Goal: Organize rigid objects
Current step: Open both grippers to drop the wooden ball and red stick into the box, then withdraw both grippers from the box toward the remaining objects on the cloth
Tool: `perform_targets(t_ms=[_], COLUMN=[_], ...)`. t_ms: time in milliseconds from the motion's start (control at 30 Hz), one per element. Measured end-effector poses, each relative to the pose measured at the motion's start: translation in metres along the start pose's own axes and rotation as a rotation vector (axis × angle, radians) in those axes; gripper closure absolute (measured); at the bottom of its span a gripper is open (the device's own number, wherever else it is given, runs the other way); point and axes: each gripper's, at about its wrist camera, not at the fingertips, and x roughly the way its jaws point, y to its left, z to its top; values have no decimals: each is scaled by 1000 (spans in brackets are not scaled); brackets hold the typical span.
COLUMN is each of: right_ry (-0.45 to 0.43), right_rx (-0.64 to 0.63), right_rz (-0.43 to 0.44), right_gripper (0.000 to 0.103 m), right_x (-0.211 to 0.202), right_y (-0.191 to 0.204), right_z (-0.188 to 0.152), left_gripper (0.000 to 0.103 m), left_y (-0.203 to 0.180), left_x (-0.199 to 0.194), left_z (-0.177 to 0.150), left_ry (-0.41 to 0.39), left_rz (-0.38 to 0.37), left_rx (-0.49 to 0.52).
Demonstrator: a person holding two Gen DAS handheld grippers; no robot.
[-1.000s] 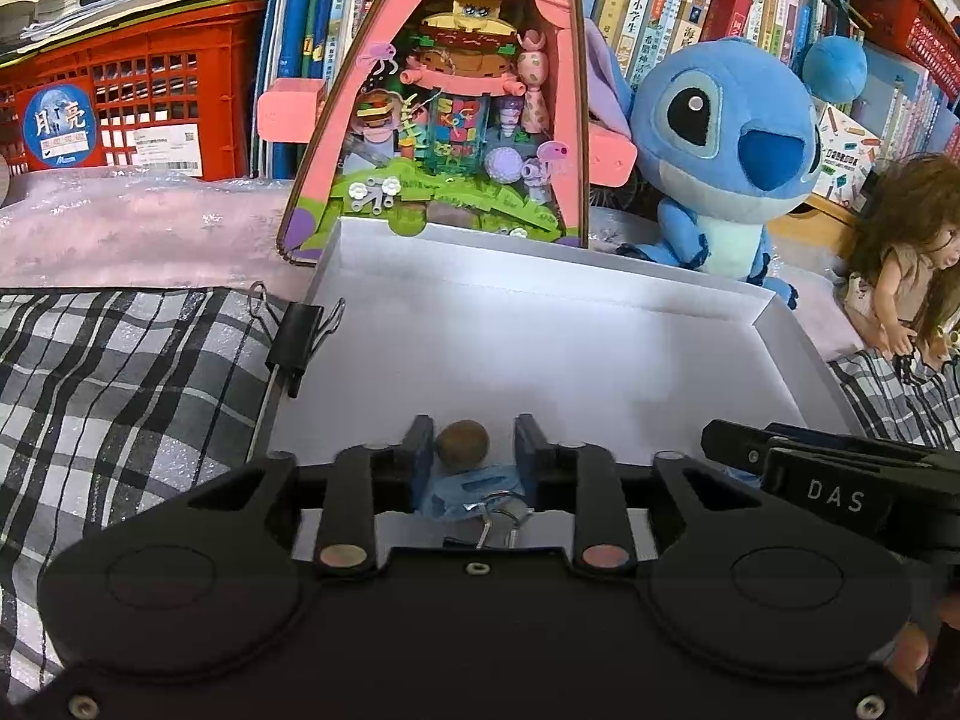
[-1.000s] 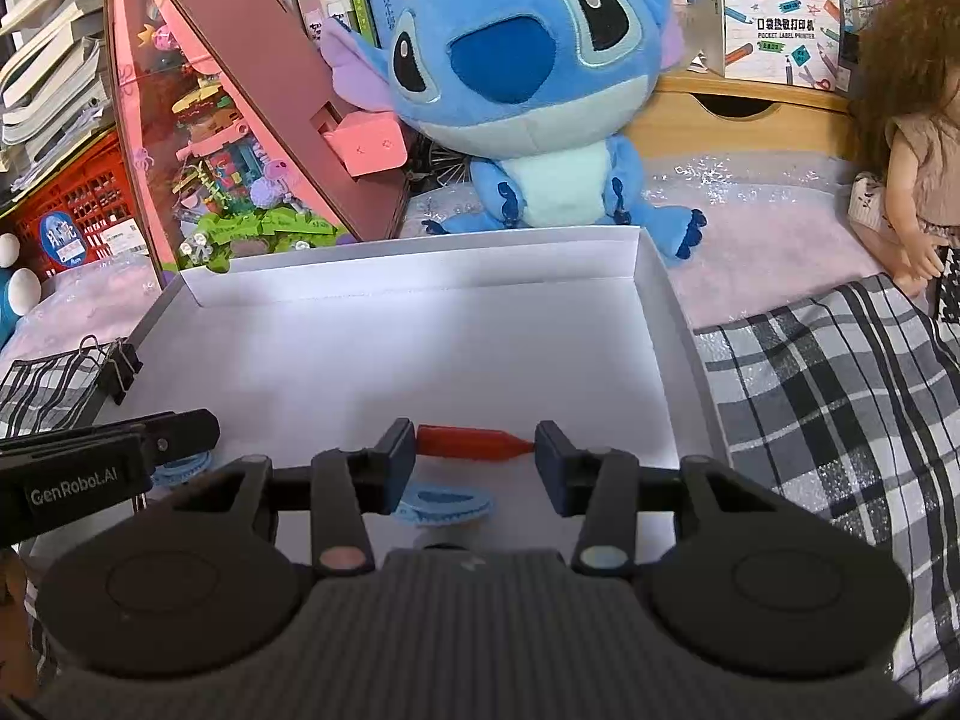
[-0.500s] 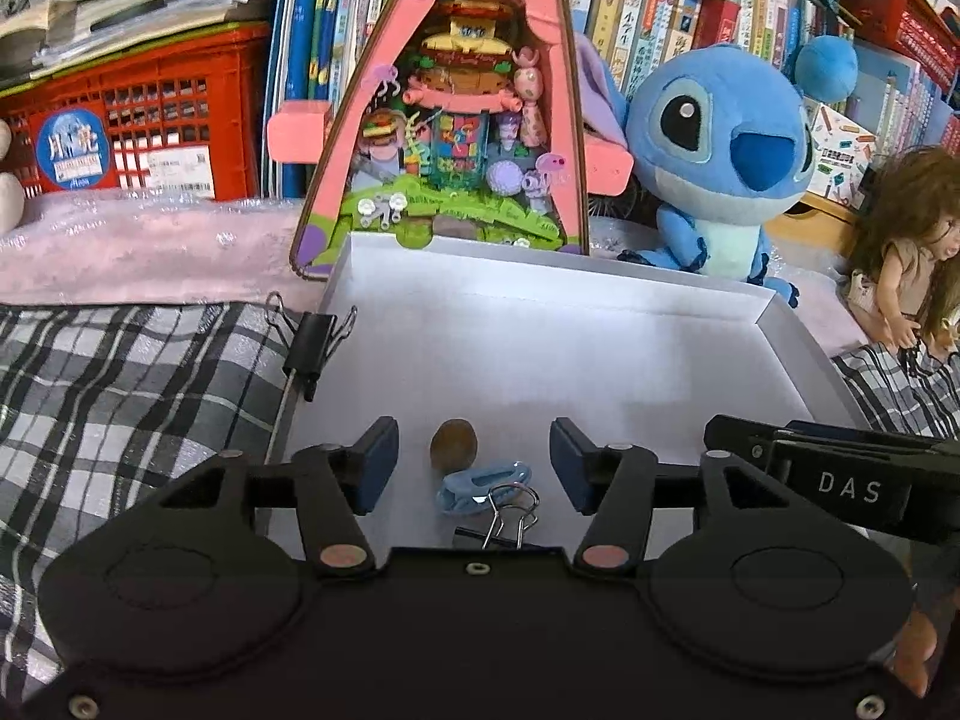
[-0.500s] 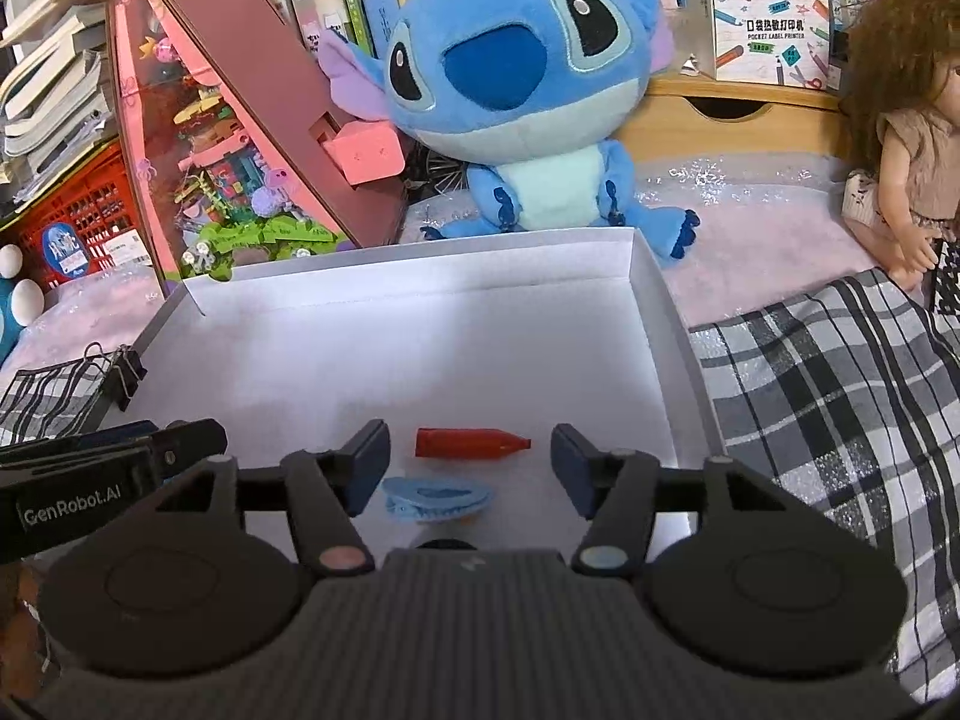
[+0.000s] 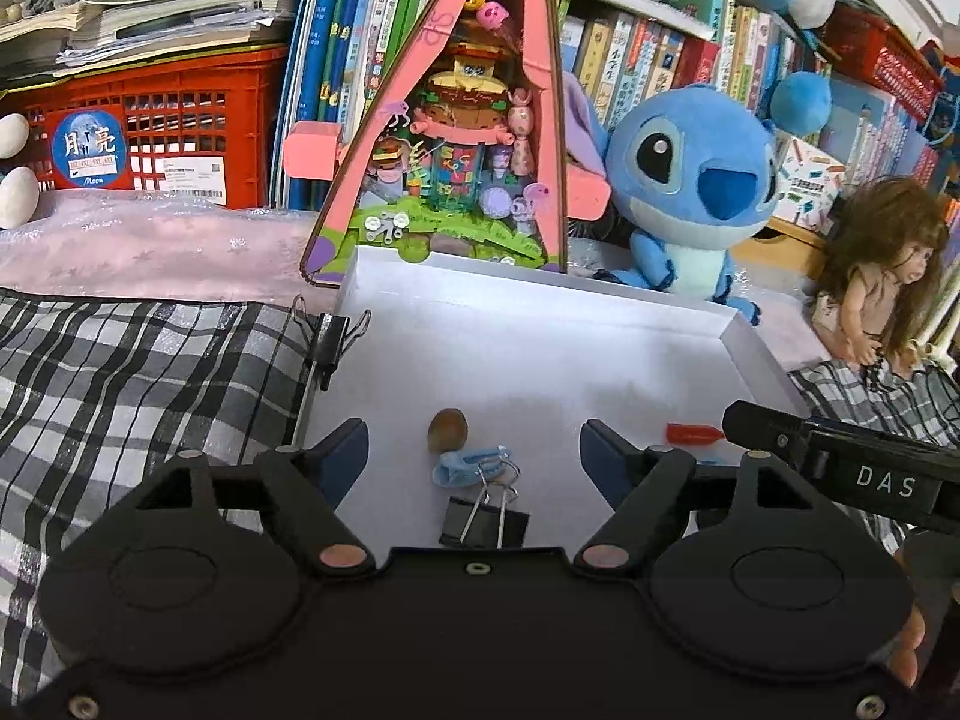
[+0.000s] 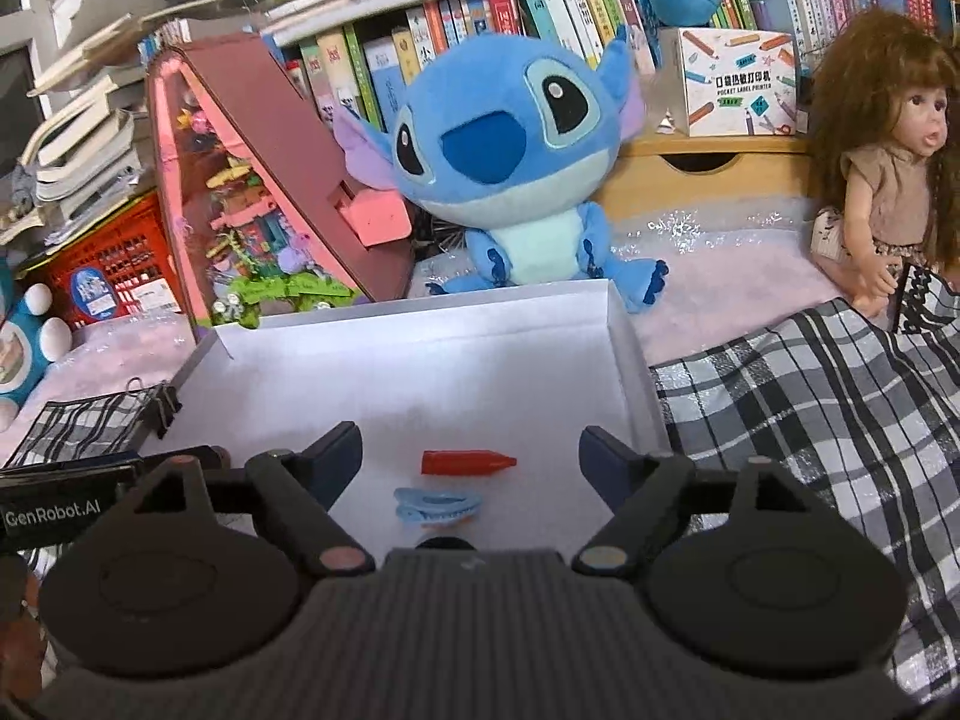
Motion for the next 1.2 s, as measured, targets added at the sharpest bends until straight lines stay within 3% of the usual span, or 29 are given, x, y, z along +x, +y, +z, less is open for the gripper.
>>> perform_targets(t_ms=[433, 1200], right_ry=[-38, -143], right_rx=[-2, -234], right_rz=[46, 89], right_gripper=[11, 5], right_x=[-41, -114], right_y=[-17, 5], right_z=[-17, -69], left_gripper=[25, 22], left_y=[-2, -25], left_x=[-41, -117], left_z=[-18, -91], left_ry=[-26, -76], left_rz=[-34, -139], left_rx=[21, 121])
